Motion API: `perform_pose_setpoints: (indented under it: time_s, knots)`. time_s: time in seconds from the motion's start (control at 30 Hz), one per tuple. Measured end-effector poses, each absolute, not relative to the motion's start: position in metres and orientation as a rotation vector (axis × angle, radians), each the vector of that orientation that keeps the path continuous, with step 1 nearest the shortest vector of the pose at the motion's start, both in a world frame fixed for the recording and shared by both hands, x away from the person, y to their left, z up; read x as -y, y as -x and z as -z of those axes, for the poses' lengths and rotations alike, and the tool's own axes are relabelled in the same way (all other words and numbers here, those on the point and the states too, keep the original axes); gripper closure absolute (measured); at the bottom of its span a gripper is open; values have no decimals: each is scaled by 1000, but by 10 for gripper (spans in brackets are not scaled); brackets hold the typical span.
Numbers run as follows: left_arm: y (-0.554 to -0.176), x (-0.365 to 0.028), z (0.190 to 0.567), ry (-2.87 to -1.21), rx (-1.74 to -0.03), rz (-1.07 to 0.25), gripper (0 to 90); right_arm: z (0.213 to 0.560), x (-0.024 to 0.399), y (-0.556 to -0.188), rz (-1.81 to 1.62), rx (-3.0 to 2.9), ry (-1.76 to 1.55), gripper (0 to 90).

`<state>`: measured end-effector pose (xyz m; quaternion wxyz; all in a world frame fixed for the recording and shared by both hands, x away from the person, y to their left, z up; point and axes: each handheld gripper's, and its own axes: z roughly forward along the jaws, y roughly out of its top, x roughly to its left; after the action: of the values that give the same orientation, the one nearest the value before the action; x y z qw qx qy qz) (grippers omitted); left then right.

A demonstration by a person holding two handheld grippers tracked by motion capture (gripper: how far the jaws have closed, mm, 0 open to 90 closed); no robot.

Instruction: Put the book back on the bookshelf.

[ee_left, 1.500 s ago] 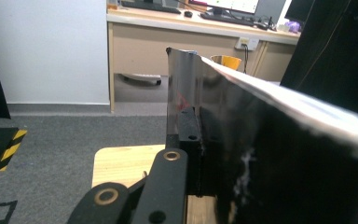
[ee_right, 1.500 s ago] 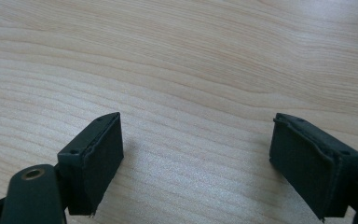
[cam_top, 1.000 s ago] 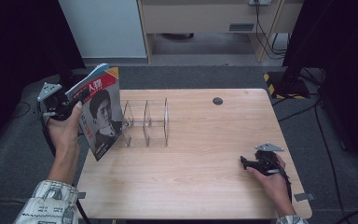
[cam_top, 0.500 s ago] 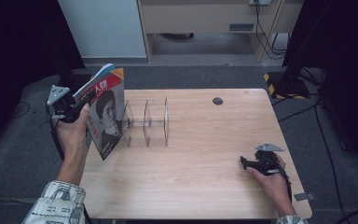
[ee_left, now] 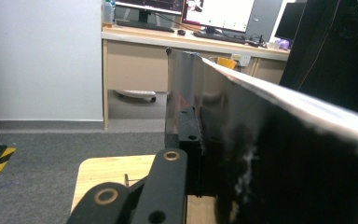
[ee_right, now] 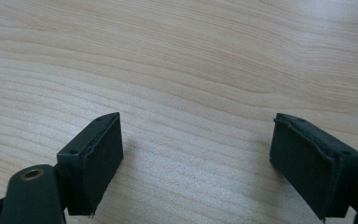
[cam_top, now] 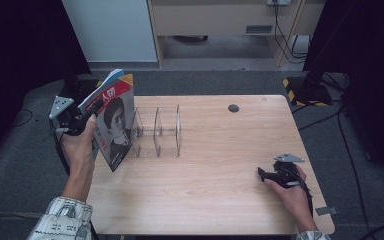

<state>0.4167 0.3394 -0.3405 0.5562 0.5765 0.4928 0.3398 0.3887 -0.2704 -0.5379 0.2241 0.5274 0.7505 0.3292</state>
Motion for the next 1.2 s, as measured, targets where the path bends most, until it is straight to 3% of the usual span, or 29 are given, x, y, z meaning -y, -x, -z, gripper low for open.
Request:
perform_pose_setpoints:
  time_s: [1.2]
  knots:
    - [-401,-346,371,-1280,-1146,-821,857,538,270,-389,-906,-2067,-1452,174]
